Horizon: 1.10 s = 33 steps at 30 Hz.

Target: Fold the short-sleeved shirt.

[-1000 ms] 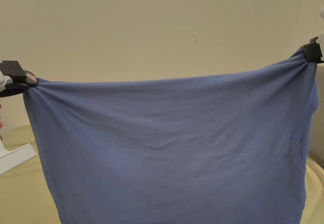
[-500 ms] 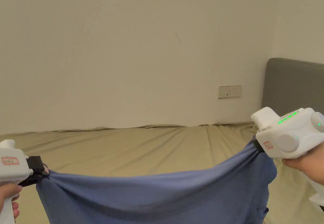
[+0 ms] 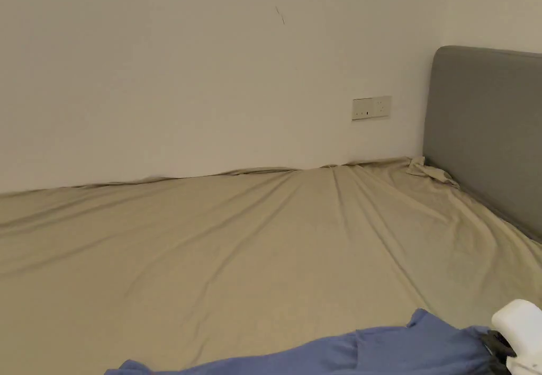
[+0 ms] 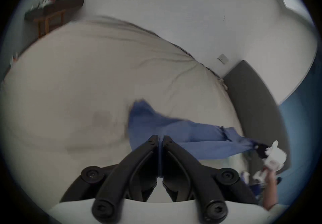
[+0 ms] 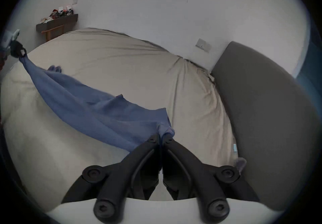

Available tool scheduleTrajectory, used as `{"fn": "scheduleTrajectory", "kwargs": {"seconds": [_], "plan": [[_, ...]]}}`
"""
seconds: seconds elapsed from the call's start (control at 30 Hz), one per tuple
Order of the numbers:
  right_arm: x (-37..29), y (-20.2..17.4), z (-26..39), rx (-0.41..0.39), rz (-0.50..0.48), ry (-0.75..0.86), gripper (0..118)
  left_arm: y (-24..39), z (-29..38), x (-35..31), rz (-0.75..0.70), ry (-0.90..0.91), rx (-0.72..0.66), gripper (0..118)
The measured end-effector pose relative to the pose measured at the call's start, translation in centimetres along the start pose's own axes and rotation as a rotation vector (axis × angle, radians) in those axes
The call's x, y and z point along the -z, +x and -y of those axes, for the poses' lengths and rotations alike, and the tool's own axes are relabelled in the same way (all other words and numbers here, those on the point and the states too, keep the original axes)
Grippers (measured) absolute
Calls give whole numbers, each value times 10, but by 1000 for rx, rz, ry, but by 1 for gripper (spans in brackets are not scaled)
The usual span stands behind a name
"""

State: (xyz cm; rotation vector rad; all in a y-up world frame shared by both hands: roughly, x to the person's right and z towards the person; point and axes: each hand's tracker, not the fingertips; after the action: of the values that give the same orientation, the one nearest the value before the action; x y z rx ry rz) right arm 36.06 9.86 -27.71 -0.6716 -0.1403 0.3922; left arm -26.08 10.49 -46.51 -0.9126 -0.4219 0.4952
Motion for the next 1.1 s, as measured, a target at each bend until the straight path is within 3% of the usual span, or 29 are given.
{"fn": "scheduleTrajectory", "kwargs": {"seconds": [0.07, 0.27, 0.4, 0.57, 0.63, 0.8, 1.1], "plan": [[-36, -4, 24, -19, -9, -20, 4, -13, 22, -29, 48, -13, -21, 1], [-97, -7, 85, 225, -163, -187, 4, -22, 90, -73, -96, -114, 119, 1], [-102, -30, 118, 144, -206, -329, 4, -40, 132, -61, -117, -242, 74, 1], [-84, -53, 141, 116, -213, -438, 4, -80, 151, -29, -183, -300, 25, 1], [-75, -55, 145, 129, -215, -466, 4, -90, 153, -19, -249, -331, 42, 1], [-53, -47, 157, 242, -255, -588, 4, -101, 157, -6, -255, -357, 55, 1], [-24, -68, 171, 150, -253, -698, 4, -98, 177, 11, -312, -399, 103, 1]]}}
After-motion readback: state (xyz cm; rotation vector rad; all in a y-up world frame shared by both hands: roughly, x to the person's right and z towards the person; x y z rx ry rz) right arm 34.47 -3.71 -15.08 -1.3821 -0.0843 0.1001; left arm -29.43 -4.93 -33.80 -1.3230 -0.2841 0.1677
